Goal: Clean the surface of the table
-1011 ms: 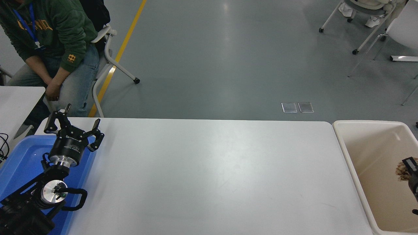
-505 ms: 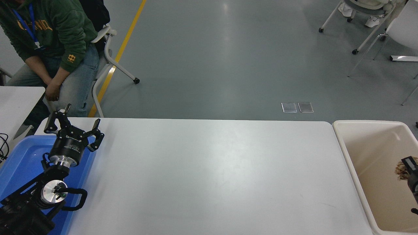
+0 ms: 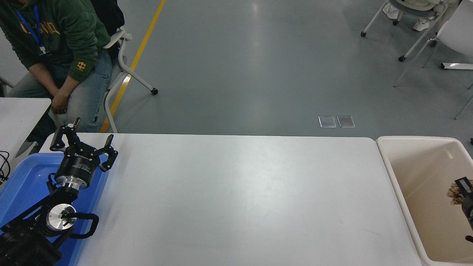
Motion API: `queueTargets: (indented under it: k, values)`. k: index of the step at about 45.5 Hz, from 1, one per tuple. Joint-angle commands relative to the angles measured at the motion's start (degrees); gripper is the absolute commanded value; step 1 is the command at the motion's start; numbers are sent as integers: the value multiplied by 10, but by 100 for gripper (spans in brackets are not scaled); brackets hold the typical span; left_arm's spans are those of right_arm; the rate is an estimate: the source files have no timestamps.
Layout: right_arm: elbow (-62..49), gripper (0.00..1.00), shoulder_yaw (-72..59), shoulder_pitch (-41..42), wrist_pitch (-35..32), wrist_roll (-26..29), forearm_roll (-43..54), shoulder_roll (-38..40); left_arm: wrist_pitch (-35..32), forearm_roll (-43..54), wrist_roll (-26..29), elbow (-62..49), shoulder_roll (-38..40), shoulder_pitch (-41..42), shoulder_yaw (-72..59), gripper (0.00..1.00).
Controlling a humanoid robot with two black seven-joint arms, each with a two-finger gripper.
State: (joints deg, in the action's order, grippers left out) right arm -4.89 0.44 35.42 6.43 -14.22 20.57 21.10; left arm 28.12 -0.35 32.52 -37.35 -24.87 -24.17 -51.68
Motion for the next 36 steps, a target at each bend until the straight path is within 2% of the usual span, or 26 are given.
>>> queueTargets:
  k: [1, 36]
  values:
    - [0, 100, 7, 6, 24, 27, -3, 0, 0, 0, 0, 0, 0, 0, 0, 99]
    - [1, 100, 12, 13, 18, 28, -46, 0, 0, 0, 0, 0, 0, 0, 0, 99]
